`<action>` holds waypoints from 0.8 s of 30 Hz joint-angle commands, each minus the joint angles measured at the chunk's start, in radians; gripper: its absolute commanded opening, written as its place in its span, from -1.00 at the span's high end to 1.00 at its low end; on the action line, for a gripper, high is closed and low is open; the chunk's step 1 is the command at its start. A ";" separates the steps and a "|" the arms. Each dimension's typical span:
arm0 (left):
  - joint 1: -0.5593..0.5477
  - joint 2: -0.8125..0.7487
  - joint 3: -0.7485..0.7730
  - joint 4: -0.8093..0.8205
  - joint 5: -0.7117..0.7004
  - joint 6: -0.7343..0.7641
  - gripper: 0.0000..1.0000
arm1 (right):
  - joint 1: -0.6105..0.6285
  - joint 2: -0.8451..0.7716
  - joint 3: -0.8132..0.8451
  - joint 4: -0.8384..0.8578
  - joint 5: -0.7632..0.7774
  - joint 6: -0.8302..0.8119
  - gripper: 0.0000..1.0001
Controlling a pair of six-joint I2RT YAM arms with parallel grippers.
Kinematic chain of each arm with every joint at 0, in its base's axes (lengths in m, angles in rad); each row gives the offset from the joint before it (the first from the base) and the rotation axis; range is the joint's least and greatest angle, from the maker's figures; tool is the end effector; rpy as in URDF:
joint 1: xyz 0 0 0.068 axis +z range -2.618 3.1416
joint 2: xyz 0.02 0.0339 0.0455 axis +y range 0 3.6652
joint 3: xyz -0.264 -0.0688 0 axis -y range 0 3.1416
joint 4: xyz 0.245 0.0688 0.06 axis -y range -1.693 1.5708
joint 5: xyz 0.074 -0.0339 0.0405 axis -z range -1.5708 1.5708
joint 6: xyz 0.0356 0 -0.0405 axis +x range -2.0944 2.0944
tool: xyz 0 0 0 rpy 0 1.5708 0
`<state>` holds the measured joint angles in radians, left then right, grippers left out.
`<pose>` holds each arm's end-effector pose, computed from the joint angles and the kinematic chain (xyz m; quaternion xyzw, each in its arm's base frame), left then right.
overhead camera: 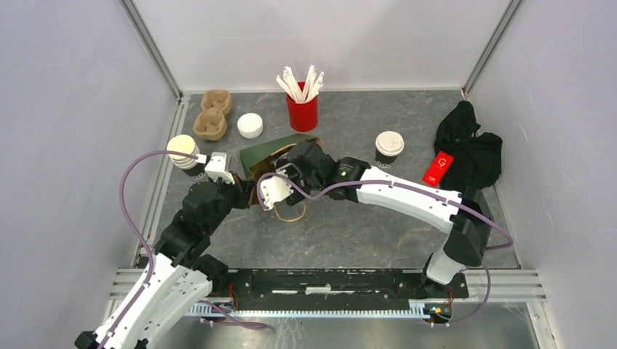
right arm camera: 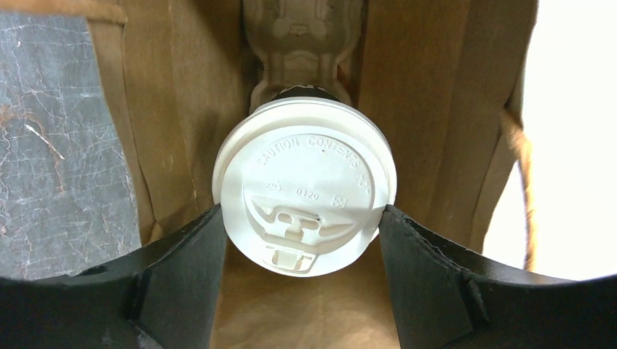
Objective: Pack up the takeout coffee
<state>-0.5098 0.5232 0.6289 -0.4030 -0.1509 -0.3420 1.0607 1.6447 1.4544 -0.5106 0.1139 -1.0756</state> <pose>0.1187 -0.0602 0.2989 0.0225 0.8027 -0.1898 0.5650 0.1866 0.3253 0.3188 -0.7819 0.4572 -0.0548 0.4203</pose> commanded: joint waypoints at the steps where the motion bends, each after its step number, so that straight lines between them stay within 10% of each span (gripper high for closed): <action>1: 0.007 -0.026 -0.029 0.088 0.041 -0.058 0.96 | 0.014 0.037 0.067 0.019 -0.012 -0.047 0.11; 24: 0.005 -0.034 -0.043 0.088 0.070 -0.085 0.96 | -0.069 0.118 0.004 0.180 -0.027 -0.148 0.17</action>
<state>-0.5098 0.4942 0.5835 -0.3630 -0.0982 -0.3893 0.9894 1.7283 1.3991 -0.3630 0.1127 -1.1934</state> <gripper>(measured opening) 0.026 0.768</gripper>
